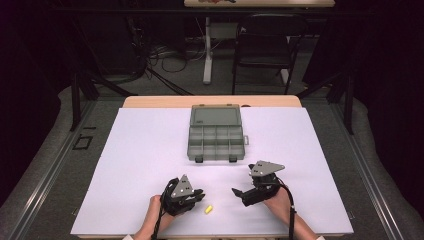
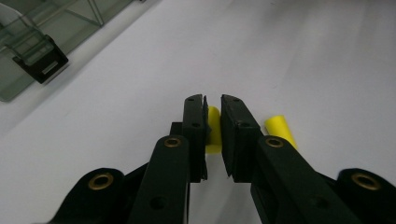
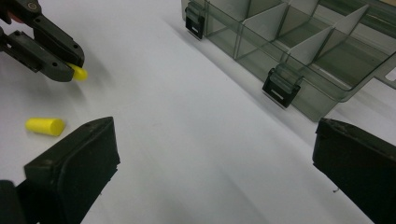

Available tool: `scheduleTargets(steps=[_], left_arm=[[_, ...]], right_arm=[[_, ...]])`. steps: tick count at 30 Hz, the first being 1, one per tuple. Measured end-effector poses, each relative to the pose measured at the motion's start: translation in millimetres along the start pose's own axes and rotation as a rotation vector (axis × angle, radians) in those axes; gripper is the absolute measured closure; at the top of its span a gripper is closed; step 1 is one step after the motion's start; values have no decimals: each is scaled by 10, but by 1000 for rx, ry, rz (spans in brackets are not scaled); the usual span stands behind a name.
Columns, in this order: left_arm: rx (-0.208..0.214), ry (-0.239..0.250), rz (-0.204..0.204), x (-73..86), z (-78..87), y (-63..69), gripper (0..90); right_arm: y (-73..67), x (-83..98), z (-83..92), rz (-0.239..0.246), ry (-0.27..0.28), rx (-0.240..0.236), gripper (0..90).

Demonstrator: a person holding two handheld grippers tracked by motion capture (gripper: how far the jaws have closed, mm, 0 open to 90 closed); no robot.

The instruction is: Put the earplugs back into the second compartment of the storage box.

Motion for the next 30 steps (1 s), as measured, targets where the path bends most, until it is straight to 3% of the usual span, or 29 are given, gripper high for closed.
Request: scheduleTargets(steps=[16, 30], left_arm=[[-79, 36, 3, -101, 82, -237, 804], [-116, 66, 18, -202, 101, -472, 805]], right_arm=[[-11, 16, 7, 9, 3, 6, 0], [8, 14, 23, 2, 13, 12, 0]])
Point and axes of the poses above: each handheld gripper's, and its own axes: z roughly backward along the jaws, x roughly out of its underside, y roughly to its right, the point moved 2 cm from there along -z, roughly forward along the jaws, and after that the axes turned 10 degrees about -z, right-handed, at the moved point
